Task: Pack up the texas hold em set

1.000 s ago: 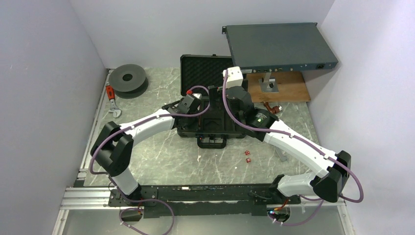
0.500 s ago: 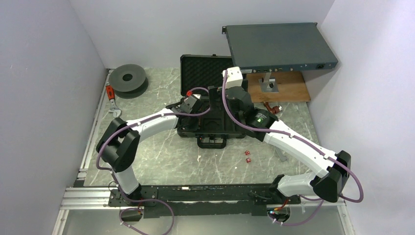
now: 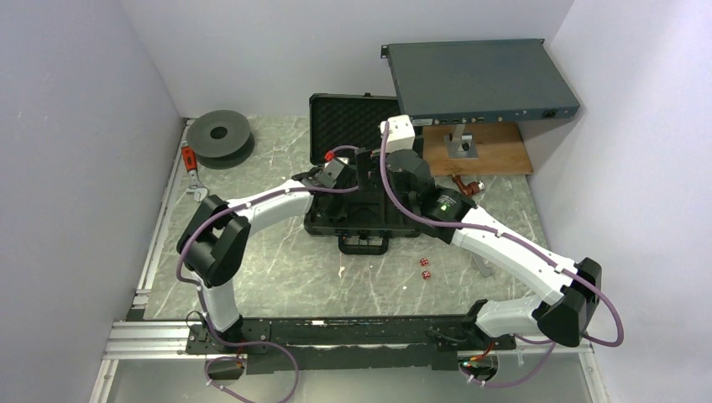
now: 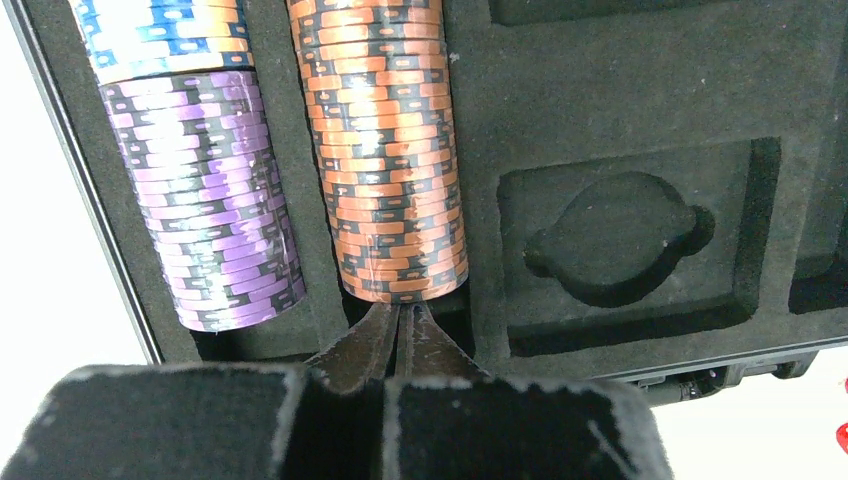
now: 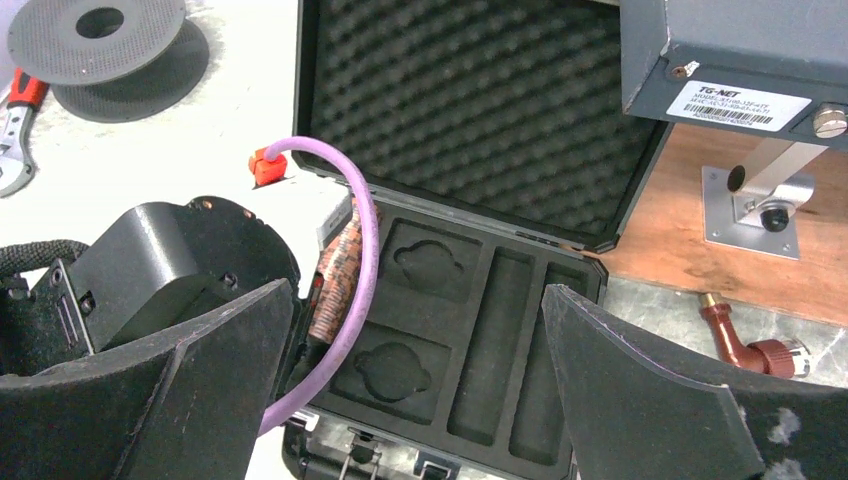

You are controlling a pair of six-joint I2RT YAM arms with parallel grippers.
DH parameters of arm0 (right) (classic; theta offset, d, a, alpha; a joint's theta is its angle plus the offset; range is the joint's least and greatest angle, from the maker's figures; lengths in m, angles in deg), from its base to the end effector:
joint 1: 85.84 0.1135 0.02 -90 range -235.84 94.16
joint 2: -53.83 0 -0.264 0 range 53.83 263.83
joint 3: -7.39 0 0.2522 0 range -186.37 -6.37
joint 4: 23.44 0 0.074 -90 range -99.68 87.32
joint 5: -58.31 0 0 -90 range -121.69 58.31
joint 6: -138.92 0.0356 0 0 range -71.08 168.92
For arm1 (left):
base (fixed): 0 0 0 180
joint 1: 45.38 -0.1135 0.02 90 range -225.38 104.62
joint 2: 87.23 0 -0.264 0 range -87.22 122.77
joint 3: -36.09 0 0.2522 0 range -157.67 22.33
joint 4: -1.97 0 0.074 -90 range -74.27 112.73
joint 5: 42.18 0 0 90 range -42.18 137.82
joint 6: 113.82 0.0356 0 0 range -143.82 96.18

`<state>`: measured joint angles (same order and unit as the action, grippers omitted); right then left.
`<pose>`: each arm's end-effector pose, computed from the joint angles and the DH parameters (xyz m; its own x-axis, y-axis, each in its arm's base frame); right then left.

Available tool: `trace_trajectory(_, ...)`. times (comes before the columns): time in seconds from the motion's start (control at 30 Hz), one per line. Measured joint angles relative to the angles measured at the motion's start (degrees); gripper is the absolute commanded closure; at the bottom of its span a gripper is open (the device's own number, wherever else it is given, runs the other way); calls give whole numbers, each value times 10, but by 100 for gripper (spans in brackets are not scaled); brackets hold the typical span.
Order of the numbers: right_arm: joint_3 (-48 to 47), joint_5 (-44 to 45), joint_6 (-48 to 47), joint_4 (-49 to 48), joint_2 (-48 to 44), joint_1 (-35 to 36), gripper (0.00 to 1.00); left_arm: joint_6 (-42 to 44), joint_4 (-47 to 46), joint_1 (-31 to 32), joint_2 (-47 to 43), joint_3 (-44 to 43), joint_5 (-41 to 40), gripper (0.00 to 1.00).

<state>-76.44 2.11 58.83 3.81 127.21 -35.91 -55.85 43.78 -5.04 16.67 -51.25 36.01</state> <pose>0.2029 0.2105 0.3823 -0.2337 -0.0557 -0.9707 -0.2567 0.9665 0.0064 0.2961 -0.2419 0.2052 -0.8429 0.0347 -0.5370 0.1236 0.9837 -0.1304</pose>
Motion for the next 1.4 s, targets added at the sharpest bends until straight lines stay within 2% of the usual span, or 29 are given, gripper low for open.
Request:
trace_trajectory(0.23,3,0,-3,-2,0,1,0,9,13,-8,10,-17,10,97)
trace_trajectory(0.5,4,0,-4,-2,0,2,0,16,-23,-17,-10,10,15,71)
trace_trajectory(0.8,4,-53,10,-21,-7,9,0,35,-26,-19,-136,60,21,58)
trace_trajectory(1.07,2,-141,47,-41,-35,19,0,71,45,-19,-265,96,10,47)
trace_trajectory(1.4,1,-140,73,68,-33,5,0,155,130,-22,-456,101,-58,31)
